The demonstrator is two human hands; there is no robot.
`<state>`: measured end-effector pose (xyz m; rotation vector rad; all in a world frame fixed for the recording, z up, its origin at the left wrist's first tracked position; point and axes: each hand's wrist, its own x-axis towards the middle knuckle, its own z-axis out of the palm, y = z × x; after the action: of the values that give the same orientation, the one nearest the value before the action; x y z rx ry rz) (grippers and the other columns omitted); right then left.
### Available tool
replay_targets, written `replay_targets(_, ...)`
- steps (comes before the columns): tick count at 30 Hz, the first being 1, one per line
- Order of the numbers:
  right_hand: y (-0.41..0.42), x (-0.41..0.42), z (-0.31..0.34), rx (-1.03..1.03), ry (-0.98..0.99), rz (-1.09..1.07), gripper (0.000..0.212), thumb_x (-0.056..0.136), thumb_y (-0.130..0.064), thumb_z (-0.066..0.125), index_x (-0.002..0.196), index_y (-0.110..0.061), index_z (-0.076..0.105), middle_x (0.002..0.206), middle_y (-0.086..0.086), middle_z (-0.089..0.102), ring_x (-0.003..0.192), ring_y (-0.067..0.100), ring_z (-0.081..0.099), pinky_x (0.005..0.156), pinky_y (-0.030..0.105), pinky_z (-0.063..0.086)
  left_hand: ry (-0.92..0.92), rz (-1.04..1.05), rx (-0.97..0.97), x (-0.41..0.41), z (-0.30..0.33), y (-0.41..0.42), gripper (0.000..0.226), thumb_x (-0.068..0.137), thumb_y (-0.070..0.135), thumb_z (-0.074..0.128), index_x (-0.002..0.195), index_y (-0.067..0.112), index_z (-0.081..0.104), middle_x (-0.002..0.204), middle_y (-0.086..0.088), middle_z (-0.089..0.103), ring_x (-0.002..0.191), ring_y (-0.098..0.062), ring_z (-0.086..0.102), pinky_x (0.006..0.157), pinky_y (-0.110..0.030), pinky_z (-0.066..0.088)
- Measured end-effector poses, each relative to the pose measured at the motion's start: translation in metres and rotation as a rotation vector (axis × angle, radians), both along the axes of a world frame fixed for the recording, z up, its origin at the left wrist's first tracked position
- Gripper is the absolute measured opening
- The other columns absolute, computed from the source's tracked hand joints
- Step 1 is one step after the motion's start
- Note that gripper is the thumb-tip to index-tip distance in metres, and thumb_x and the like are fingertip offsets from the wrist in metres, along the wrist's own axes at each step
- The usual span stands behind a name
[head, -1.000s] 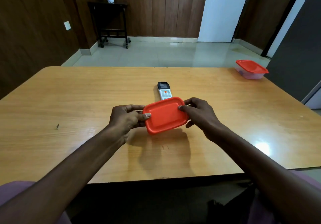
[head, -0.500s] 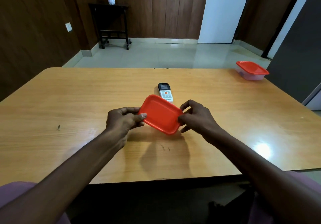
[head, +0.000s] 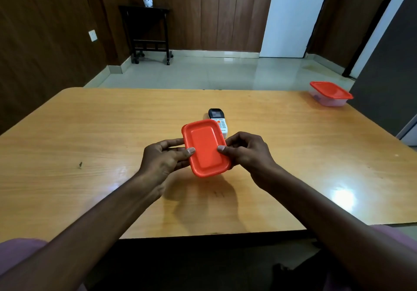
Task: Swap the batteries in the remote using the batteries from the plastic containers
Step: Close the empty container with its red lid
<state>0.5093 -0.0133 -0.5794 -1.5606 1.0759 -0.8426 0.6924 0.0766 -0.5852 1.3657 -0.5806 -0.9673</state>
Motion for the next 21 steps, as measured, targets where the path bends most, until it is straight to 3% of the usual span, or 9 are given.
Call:
replay_targets(5,0.010,0.014,-0.005,0.110,-0.054,0.114,0.031,0.082,-0.010,0.081,0.109,-0.005,0.065,0.075,0.018,0.070,0.068,0.035,0.074,0.064,0.052,0.063,-0.073,0.029,0.059,0.020,0.012,0.002,0.032,0.076,-0.008,0.078,0.106,-0.001,0.070,0.081,-0.017,0.074,0.065,-0.024,0.073,0.059,-0.030,0.060)
replay_targets(9,0.026,0.041,-0.003,0.130,-0.050,0.202,0.042,0.089,-0.010,0.074,0.128,-0.010,0.057,0.062,0.009,0.066,0.060,0.030,0.069,0.059,0.049,0.062,-0.059,0.035,0.135,0.045,0.012,0.024,0.025,0.081,-0.007,0.074,0.104,0.002,0.073,0.072,-0.010,0.075,0.057,-0.015,0.072,0.052,-0.023,0.057)
replay_targets(14,0.060,0.107,-0.006,0.194,-0.072,0.329,0.048,0.092,-0.010,0.071,0.135,-0.009,0.052,0.072,0.018,0.069,0.060,0.032,0.068,0.058,0.043,0.059,-0.064,0.131,0.213,0.101,0.021,0.073,0.024,0.083,-0.006,0.068,0.103,0.005,0.076,0.082,-0.011,0.074,0.064,-0.018,0.068,0.050,-0.022,0.056)
replay_targets(18,0.089,0.172,-0.006,0.244,-0.130,0.402,0.052,0.092,-0.007,0.068,0.139,-0.008,0.046,0.073,0.023,0.068,0.059,0.034,0.067,0.056,0.041,0.059,-0.170,0.223,0.263,0.153,0.038,0.108,0.026,0.082,-0.005,0.065,0.102,0.006,0.078,0.096,-0.012,0.077,0.075,-0.021,0.069,0.060,-0.026,0.053)
replay_targets(21,0.121,0.233,-0.004,0.306,-0.154,0.489,0.044,0.096,-0.006,0.061,0.138,-0.006,0.046,0.072,0.022,0.066,0.059,0.034,0.065,0.054,0.041,0.060,-0.281,0.332,0.311,0.200,0.045,0.147,0.025,0.084,-0.007,0.064,0.102,0.005,0.077,0.095,-0.014,0.075,0.072,-0.021,0.066,0.058,-0.024,0.053)
